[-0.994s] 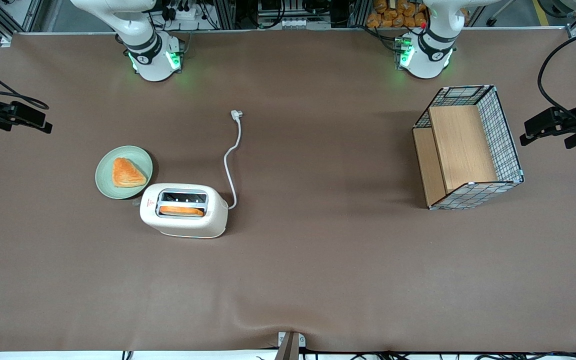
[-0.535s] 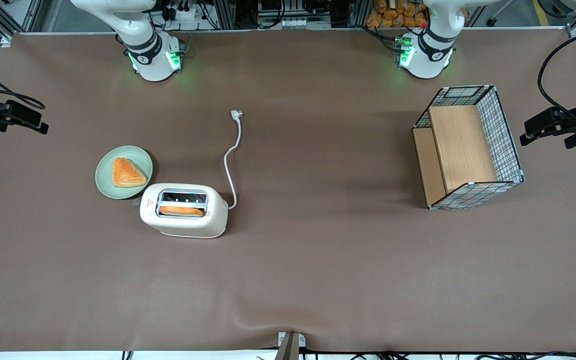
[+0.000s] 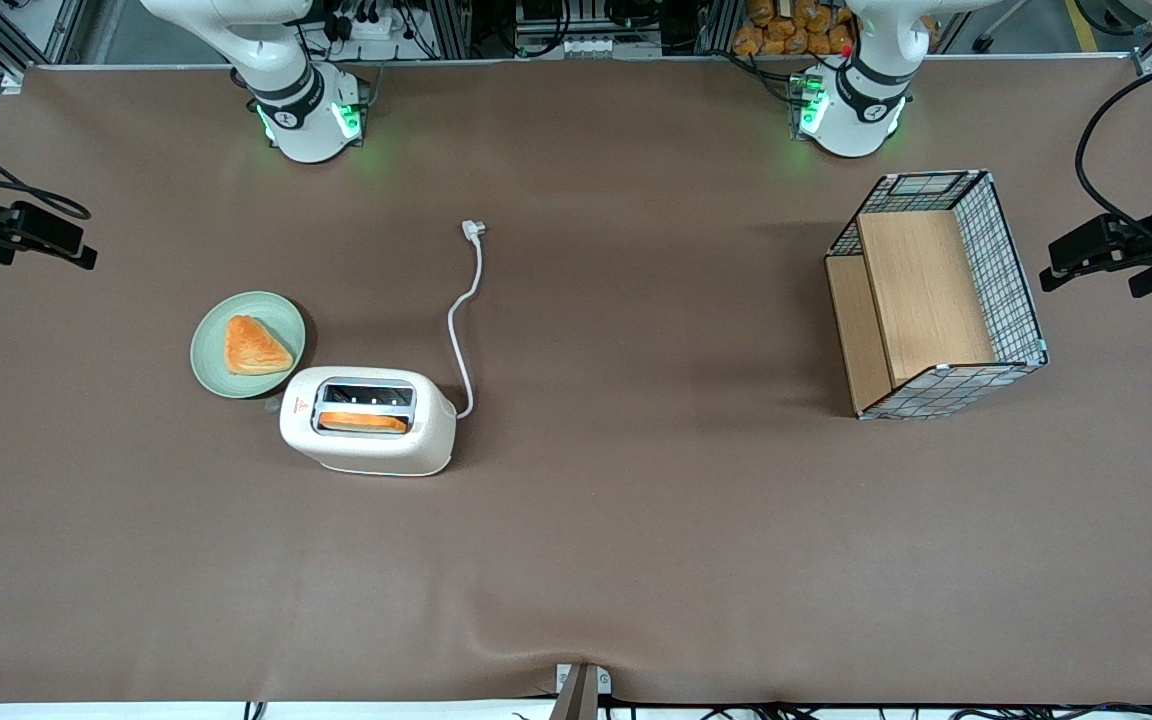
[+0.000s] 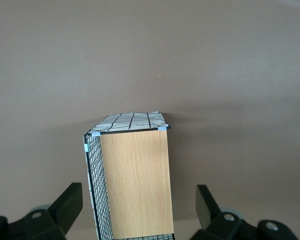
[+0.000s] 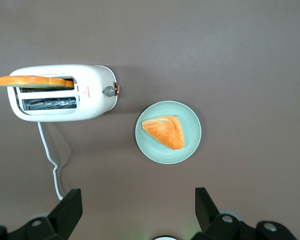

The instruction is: Press toaster button with right arm

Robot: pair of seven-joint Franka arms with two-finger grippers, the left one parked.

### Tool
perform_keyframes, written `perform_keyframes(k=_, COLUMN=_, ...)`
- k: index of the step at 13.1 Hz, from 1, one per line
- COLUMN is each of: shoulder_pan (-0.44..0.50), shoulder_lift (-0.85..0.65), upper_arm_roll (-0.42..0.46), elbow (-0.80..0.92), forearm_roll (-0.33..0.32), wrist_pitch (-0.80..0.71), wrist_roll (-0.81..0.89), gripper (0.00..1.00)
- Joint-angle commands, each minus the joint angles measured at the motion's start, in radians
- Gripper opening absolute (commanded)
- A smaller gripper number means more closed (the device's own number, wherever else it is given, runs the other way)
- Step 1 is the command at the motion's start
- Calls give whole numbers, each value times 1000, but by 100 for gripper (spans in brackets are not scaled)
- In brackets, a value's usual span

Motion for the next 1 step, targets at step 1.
perform_keyframes(k=1, shoulder_pan=13, shoulder_lift=15, upper_arm_roll=-8, elbow=30, forearm_roll=-21, wrist_pitch=-20, wrist_roll=13, gripper=100)
